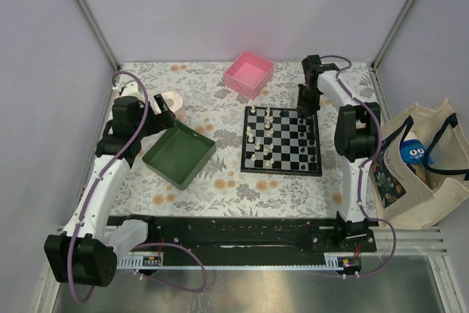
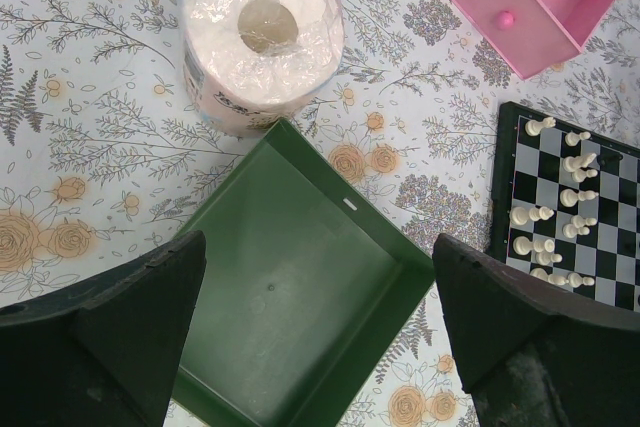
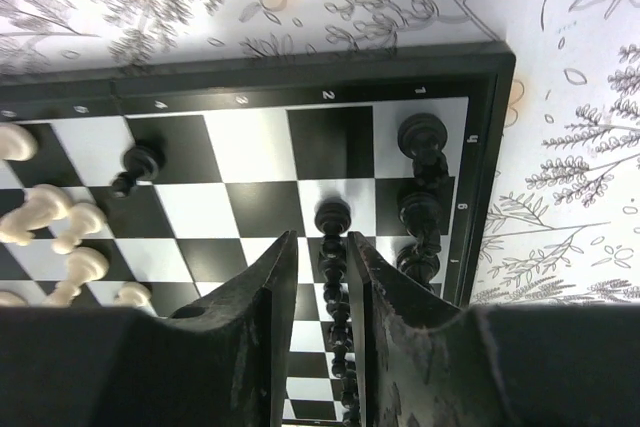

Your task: Set up the chess pieces on the board

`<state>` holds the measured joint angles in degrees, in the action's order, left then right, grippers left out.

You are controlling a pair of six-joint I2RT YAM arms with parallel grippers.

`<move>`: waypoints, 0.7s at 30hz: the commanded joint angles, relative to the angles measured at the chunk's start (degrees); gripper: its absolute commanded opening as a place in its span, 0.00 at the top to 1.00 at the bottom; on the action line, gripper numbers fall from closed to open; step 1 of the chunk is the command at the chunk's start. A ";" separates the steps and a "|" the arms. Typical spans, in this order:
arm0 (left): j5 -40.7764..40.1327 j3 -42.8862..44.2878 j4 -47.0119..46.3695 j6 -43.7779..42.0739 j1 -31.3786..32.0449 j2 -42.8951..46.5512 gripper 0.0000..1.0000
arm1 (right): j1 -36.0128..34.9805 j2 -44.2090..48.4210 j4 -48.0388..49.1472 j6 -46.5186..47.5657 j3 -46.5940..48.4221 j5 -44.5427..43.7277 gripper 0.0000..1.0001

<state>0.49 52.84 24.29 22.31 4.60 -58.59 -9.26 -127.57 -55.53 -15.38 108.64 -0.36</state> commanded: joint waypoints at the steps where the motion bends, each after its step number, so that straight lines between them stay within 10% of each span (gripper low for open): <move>1: 0.21 0.33 -2.23 -0.16 -0.21 0.67 0.01 | 0.29 1.71 -0.28 -0.26 4.39 2.64 0.65; 21: 0.74 -0.10 -2.67 0.02 -0.21 1.28 0.01 | -5.24 -7.86 -5.38 -1.06 19.58 5.63 0.58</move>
<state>0.71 52.84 24.27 22.35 4.60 -58.59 -13.02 -132.88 -58.02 -16.14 123.28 4.60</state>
